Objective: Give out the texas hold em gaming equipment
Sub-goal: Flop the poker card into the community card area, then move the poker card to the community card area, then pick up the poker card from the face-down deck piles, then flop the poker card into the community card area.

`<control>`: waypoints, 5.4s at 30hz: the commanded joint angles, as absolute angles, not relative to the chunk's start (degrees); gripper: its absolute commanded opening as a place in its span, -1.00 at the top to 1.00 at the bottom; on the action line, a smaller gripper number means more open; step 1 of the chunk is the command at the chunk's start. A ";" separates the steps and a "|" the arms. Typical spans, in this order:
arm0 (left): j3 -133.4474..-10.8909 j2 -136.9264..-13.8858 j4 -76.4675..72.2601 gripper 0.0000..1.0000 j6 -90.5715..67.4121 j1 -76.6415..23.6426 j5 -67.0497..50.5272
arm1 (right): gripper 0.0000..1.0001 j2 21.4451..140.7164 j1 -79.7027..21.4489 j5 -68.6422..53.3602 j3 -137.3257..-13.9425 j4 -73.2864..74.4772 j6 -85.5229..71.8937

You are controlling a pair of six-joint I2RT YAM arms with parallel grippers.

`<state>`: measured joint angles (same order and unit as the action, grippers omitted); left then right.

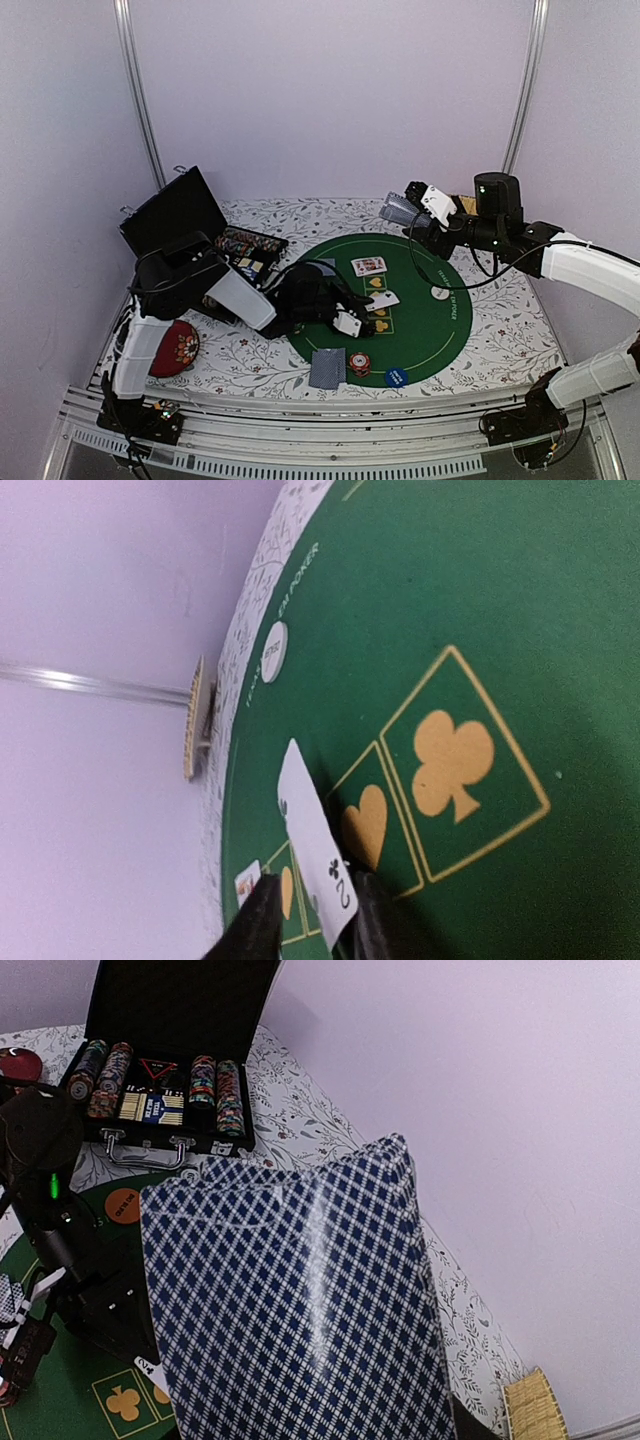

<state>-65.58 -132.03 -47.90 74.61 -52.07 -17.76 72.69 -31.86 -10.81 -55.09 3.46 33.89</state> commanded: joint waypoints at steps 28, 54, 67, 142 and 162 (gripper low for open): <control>-88.71 -131.33 1.47 -0.86 15.46 -52.25 -10.69 | 0.06 70.96 -29.93 -8.45 -55.49 4.39 31.62; -101.06 -141.24 7.97 -0.38 33.38 -50.54 7.69 | 0.06 69.35 -29.85 -9.15 -54.18 4.08 31.68; -99.83 -139.92 6.15 -0.39 34.32 -49.18 8.00 | 0.06 69.17 -29.84 -8.94 -54.31 3.93 31.59; -66.37 -94.03 -12.23 1.00 -12.97 -43.00 -28.30 | 0.07 79.88 -43.20 -11.36 -58.87 0.61 34.33; -44.13 -84.84 -38.37 1.00 26.69 -42.11 -17.02 | 0.07 76.36 -32.01 -12.68 -55.45 -1.41 29.84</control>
<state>-51.62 -80.95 -28.14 4.89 -41.08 -22.79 79.20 -33.56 -13.56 -56.23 0.36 31.83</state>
